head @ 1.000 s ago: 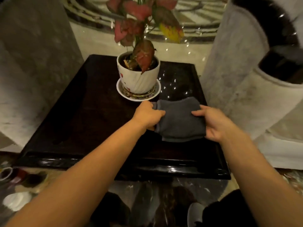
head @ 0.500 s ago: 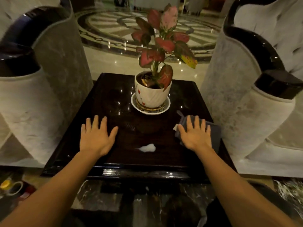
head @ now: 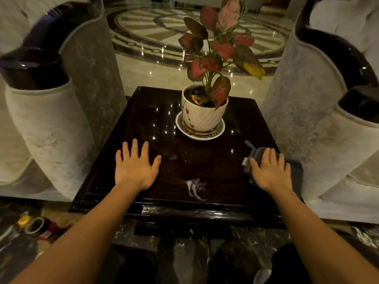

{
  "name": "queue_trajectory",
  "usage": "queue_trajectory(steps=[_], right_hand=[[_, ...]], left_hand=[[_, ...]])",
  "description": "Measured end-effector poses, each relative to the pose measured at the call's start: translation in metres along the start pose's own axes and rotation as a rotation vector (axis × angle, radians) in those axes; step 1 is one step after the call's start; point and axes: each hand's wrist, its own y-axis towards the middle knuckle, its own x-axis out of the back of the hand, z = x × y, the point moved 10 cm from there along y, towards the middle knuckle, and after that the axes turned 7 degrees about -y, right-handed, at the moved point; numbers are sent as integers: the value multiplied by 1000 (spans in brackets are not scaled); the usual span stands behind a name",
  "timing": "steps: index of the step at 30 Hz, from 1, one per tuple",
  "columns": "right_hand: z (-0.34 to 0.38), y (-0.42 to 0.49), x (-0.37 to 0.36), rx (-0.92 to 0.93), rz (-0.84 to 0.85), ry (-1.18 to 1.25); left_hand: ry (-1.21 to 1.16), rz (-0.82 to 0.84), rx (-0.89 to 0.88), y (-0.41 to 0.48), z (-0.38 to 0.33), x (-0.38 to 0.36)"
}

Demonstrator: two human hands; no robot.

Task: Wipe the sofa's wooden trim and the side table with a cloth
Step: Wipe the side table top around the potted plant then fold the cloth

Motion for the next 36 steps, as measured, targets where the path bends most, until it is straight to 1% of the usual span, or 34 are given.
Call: queue_trajectory(steps=[1, 2, 3, 5, 6, 7, 8, 9, 10, 11, 13, 15, 16, 17, 18, 19, 20, 21, 23, 24, 25, 26, 27, 28, 30, 32, 33, 34, 35, 36], right_hand=[[19, -5, 1, -11, -12, 1], [47, -14, 3, 31, -22, 0], [81, -27, 3, 121, -31, 2], [145, -69, -1, 415, -53, -29], [166, -96, -7, 582, -53, -55], [174, -120, -13, 742, -46, -89], [167, -131, -13, 862, -34, -110], [149, -129, -10, 920, -31, -114], [125, -115, -7, 905, -31, -131], [94, -92, -4, 807, -36, -143], [29, -42, 6, 454, -32, -116], [-5, -21, 11, 97, -48, -41], [-6, -20, 12, -57, -57, 10], [5, -25, 11, -170, -57, 55], [26, -32, 12, -212, -60, 78], [57, -40, 13, -176, -69, 82], [93, -52, 12, -67, -93, 68], [133, -69, 10, 105, -122, 45], [194, -120, -4, 535, -127, -6], [206, -147, -12, 753, -108, -34], [200, -161, -15, 909, -78, -59], [182, -157, -15, 972, -70, -80], [156, -138, -13, 943, -74, -113], [123, -109, -9, 833, -85, -149], [46, -47, 6, 452, -100, -144], [-2, -22, 12, 98, -63, -39], [-4, -21, 10, -34, -51, 15], [7, -24, 9, -123, -59, 44], [29, -31, 9, -151, -68, 54], [62, -42, 9, -101, -80, 52]], left_hand=[[-1, 1, 2, 0, 0, 0], [-1, 0, 3, 0, -1, 0], [0, -1, 1, 0, -1, 0], [-12, -4, -4, -1, -2, 0], [-17, -11, -8, -2, -2, 1], [-19, -19, -12, -2, -2, 1], [-17, -18, -13, -2, -2, 1], [-16, -11, -15, -2, -2, 0], [-15, -6, -14, -2, -2, 0], [-14, -6, -14, -2, -2, 0], [-11, -10, -13, -3, -5, 1], [4, -13, -8, -3, -4, 1], [5, -11, -6, -3, -4, 1], [2, -10, -3, -3, -4, 0], [0, -12, -3, -3, -3, 1], [0, -16, -6, -2, -3, 2], [0, -18, -12, -1, -3, 2], [-3, -17, -13, -1, -3, 2], [-7, -26, -18, -2, -1, 0], [-10, -29, -22, -1, -1, 0], [-16, -26, -20, -2, 0, -1], [-20, -26, -22, -2, 0, 0], [-20, -26, -24, -1, 0, 0], [-17, -24, -22, -1, -1, 0], [-5, -23, -19, -1, -3, -1], [4, -28, -11, -2, -4, 1], [4, -24, -8, -2, -5, 1], [2, -16, -4, -2, -4, 1], [0, -8, -2, -2, -4, 1], [0, -3, 0, -2, -4, 1]])
